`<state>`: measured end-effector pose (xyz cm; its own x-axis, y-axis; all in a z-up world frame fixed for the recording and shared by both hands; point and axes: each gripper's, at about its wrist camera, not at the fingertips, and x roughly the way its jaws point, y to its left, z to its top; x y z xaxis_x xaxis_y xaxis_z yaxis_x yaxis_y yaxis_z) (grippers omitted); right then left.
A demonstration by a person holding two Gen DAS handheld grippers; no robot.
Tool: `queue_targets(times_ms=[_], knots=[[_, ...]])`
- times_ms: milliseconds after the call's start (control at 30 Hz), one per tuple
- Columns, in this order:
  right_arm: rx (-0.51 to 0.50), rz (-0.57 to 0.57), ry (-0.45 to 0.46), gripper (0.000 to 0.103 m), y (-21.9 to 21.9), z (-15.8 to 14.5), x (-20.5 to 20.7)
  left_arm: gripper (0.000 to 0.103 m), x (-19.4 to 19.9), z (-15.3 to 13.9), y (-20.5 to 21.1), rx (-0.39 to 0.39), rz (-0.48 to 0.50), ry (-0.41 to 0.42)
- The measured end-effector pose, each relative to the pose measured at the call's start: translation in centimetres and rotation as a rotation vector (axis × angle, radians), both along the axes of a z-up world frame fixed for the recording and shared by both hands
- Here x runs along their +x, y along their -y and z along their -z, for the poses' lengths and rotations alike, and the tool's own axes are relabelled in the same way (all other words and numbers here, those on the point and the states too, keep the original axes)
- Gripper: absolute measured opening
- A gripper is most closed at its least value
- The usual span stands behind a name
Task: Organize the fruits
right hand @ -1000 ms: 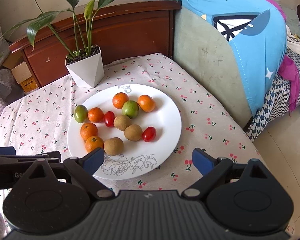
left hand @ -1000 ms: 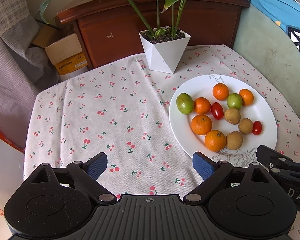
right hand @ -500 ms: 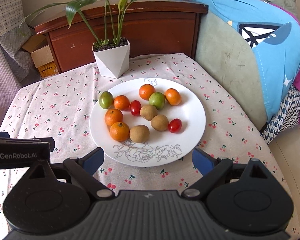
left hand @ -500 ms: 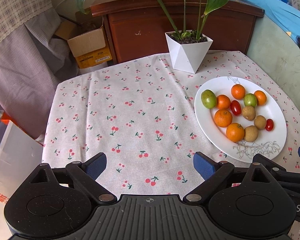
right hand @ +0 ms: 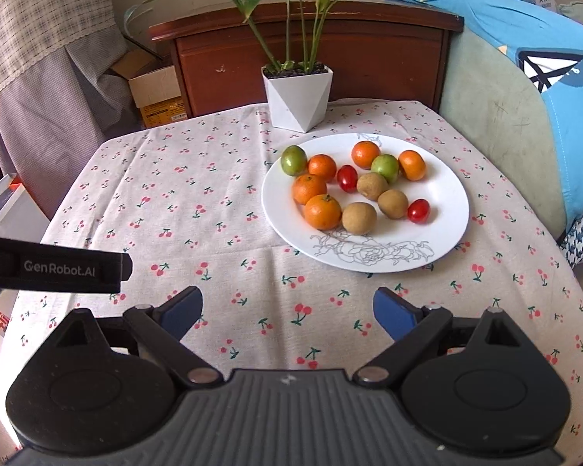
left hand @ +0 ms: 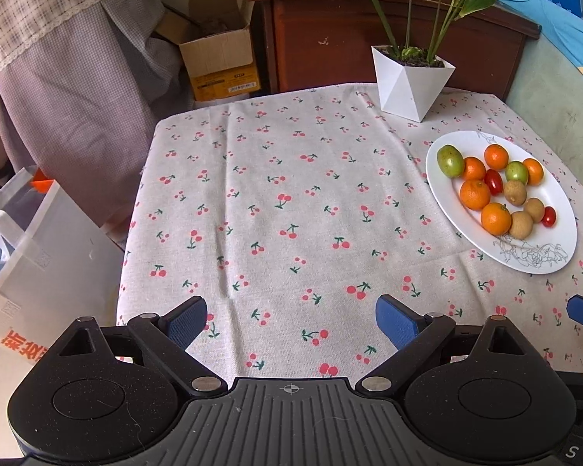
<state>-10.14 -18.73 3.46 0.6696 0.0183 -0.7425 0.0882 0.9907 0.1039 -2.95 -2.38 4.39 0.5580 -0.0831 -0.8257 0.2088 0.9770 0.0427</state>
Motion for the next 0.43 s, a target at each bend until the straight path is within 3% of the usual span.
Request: queue_targets(times_ms=[167, 433], knots=[[0.018, -0.066, -0.014, 0.094, -1.7, 1.2, -0.8, 0.095, 0.0, 0.2, -1.2, -0.008, -0.021, -0.008], [-0.034, -0.167, -0.018, 0.094, -4.0, 3.2, -0.3, 0.096, 0.0, 0.4, -1.7, -0.017, -0.022, -0.004]])
